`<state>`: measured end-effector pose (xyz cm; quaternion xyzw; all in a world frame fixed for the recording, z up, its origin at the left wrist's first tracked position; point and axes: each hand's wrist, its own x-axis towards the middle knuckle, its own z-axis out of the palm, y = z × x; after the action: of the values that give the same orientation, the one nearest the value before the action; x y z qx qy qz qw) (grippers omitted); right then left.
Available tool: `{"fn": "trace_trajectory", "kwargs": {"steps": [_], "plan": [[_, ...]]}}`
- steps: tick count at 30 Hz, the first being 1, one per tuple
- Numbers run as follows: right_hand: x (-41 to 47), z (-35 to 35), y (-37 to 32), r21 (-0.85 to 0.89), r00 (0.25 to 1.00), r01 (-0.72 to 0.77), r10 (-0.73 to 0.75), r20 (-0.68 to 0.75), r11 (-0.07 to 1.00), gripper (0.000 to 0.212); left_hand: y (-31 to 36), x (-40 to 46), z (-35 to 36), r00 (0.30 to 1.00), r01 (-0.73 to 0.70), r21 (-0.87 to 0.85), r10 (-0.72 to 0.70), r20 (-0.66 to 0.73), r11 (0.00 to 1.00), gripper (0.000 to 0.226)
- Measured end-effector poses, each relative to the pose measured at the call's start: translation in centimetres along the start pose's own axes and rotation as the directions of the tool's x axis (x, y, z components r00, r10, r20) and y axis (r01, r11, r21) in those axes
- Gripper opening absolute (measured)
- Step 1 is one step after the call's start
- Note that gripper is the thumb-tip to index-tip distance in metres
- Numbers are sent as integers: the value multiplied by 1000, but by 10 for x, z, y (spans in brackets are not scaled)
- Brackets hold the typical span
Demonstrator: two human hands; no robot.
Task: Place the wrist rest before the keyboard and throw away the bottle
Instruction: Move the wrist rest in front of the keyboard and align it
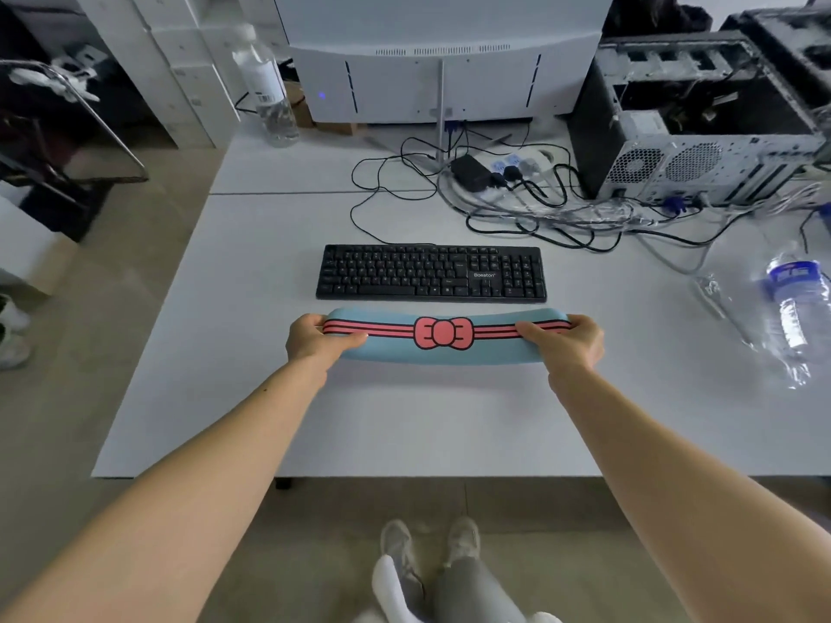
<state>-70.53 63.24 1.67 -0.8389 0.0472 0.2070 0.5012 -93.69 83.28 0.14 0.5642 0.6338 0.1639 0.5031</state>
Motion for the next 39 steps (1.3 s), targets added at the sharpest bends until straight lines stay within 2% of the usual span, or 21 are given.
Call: {"fn": "trace_trajectory", "kwargs": {"steps": [2,4,8,11,14,22,31,36,39], "plan": [[2,10,6,-33,1000,-5,4,-3,999,42,-6,10,1,1000,15,13,-16,7,1000,51],[5,19,10,-56,1000,-11,11,0,998,38,-13,18,3,999,33,17,-34,12,999,52],[16,35,21,-82,999,-35,35,-7,996,53,-27,33,8,998,63,34,-64,21,997,53],[25,44,30,-117,998,-55,55,-8,992,52,-35,41,13,997,72,51,-73,19,996,53],[29,53,38,-148,997,-80,79,-11,986,65,-41,44,16,996,83,67,-84,16,994,54],[32,63,53,-179,994,-107,107,-6,978,65,-53,49,15,994,103,103,-105,9,989,61],[38,69,53,-194,997,-65,70,16,979,67,-60,44,11,997,66,126,-69,20,990,69],[43,69,60,-324,999,-44,52,14,945,79,-68,46,12,1000,20,182,-20,-7,983,61],[39,64,59,-469,1000,25,-16,24,883,78,-68,47,12,1000,12,259,-6,-24,966,68]]}}
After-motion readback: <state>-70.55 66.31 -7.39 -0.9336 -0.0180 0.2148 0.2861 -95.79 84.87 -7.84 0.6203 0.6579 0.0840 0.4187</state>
